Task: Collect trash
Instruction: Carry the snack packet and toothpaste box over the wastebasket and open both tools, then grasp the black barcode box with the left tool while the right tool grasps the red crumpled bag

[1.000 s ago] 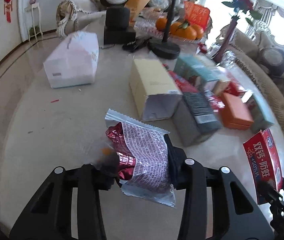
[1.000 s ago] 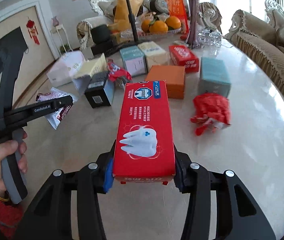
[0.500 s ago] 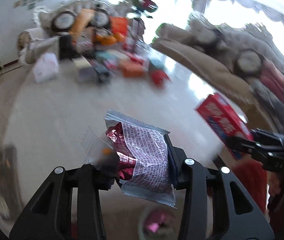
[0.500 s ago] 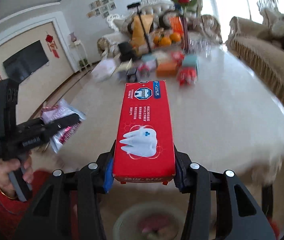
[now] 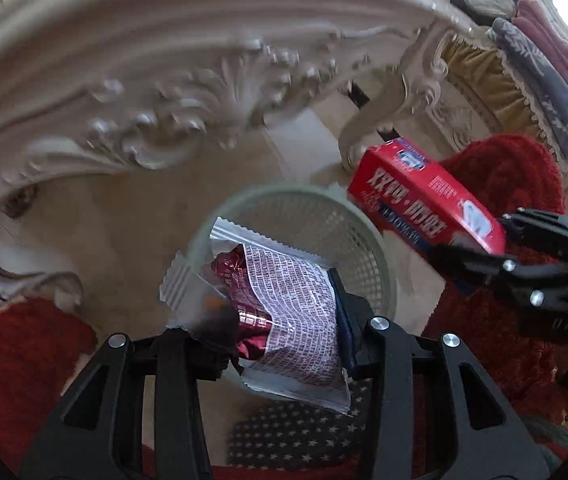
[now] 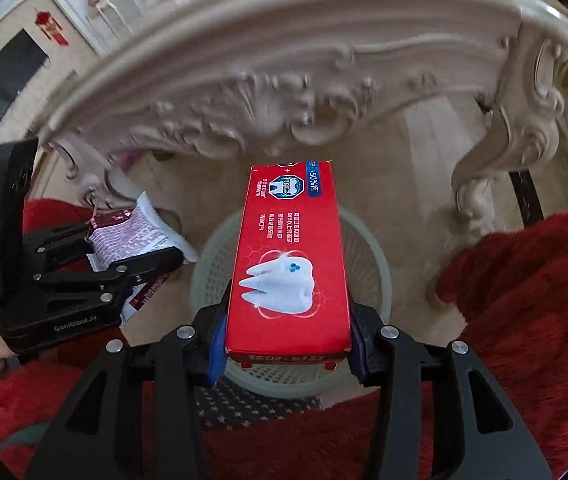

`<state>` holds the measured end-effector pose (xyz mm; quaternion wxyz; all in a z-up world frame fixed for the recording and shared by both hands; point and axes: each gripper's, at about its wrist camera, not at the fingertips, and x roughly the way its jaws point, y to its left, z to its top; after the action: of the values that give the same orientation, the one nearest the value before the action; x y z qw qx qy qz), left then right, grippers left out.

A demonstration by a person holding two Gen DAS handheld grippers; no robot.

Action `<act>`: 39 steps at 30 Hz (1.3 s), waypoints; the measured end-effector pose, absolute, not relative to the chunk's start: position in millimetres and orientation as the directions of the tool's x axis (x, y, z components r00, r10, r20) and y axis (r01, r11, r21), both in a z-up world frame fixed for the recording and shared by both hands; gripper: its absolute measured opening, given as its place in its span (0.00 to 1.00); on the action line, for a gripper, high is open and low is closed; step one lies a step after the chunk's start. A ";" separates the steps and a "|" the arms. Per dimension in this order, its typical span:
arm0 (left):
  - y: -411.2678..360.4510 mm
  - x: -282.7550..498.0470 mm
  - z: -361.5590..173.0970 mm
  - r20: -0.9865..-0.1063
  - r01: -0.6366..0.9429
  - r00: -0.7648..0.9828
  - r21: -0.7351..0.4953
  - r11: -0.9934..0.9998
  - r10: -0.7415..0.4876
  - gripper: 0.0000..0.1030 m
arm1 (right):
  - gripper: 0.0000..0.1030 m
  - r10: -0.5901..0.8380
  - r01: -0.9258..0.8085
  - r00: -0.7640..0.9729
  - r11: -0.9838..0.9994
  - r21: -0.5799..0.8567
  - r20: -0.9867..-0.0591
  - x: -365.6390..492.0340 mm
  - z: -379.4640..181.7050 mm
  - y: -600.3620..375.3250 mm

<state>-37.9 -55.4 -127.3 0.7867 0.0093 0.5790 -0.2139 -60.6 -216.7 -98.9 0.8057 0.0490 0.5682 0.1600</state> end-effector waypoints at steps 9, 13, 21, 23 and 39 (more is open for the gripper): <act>-54.6 -38.2 -145.9 -0.930 0.308 0.207 -0.231 0.923 -0.302 0.83 | 0.73 0.269 -0.169 0.284 0.959 0.228 -0.920 -65.6 -108.9 -221.9; -44.9 -37.7 -135.6 -0.923 0.280 0.245 -0.225 0.933 -0.296 0.84 | 0.73 0.272 -0.144 0.297 0.960 0.238 -0.915 -66.1 -108.4 -230.5; -20.5 -30.8 -71.4 -0.875 0.256 0.403 -0.175 0.951 -0.270 0.84 | 0.73 0.344 -0.173 0.399 0.939 0.298 -0.850 -62.6 -67.9 -231.3; -13.4 -24.4 -50.7 -0.858 0.246 0.439 -0.171 0.954 -0.267 0.84 | 0.73 0.367 -0.195 0.436 0.930 0.311 -0.822 -56.6 -48.5 -229.3; 54.1 192.8 56.3 -0.723 -0.029 0.679 -0.203 0.979 -0.129 0.84 | 0.73 0.225 -0.180 0.746 0.974 0.136 -0.627 125.8 58.5 -232.8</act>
<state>192.8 54.1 56.3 0.9109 -0.0993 0.3996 -0.0275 125.8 -232.8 58.5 0.9337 0.0334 0.3396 0.1085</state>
